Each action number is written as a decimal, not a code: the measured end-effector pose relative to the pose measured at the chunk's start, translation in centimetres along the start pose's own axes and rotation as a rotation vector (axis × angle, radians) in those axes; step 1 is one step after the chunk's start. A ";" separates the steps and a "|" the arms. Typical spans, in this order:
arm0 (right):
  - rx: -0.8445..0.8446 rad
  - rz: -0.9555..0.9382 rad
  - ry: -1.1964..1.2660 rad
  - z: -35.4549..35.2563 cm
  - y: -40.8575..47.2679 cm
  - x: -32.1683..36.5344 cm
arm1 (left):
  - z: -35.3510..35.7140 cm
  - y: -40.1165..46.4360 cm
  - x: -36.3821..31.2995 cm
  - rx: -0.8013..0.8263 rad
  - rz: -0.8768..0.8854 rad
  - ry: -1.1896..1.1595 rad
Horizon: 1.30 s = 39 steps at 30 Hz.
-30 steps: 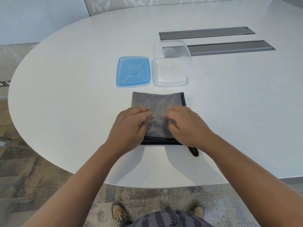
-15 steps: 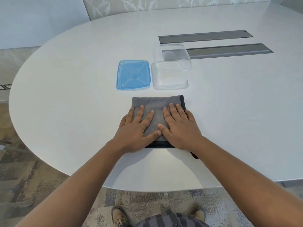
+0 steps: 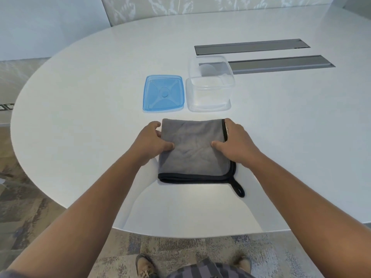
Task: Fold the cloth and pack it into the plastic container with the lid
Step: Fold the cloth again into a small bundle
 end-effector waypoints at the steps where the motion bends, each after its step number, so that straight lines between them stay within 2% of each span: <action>1: 0.001 0.014 0.022 -0.3 0.0 -0.2 | 0.1 0.1 0.1 0.018 -0.021 -0.011; 4: 0.046 0.089 0.073 -0.3 0.4 -1.4 | 0.2 0.1 0.1 0.059 -0.038 0.003; 9: 0.125 0.193 0.278 0.1 0.9 -3.0 | 0.4 -0.1 -0.2 0.097 0.065 0.009; 12: 0.168 0.174 0.336 0.4 1.0 -2.9 | 0.6 -0.6 -0.4 0.137 0.143 -0.027; 16: 0.184 0.110 0.292 0.6 1.1 -2.5 | 0.9 -1.5 -0.6 0.202 0.240 -0.070; 19: 0.192 0.076 0.376 0.6 1.0 -2.0 | 0.8 -1.9 -0.5 0.228 0.269 -0.142; 25: 0.284 0.026 0.454 1.0 0.4 -1.6 | 0.5 -2.3 -0.6 0.209 0.327 -0.176; 28: 0.225 -0.050 0.553 0.5 -0.1 -0.7 | -0.1 -2.6 -0.9 0.169 0.385 -0.179; 31: 0.147 -0.175 0.618 -0.5 -0.6 0.7 | -0.5 -3.1 -1.5 0.078 0.487 -0.031; 33: 0.185 -0.233 0.662 -0.4 -1.0 1.4 | -0.4 -3.2 -1.5 -0.003 0.525 0.102; 36: 0.293 -0.207 0.783 0.4 -1.4 1.1 | 0.3 -4.1 -1.4 -0.021 0.556 0.216; 39: 0.297 -0.223 0.724 0.4 -1.2 0.4 | 1.2 -4.6 -1.5 -0.024 0.634 0.424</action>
Point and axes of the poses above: each hand's wrist, its own y-axis towards the middle knuckle, its own z-axis out of the palm, x = y × z, the point moved 9 cm from there along y, towards the middle knuckle, and after that the axes turned 2 degrees about y, right-handed, at the moved point
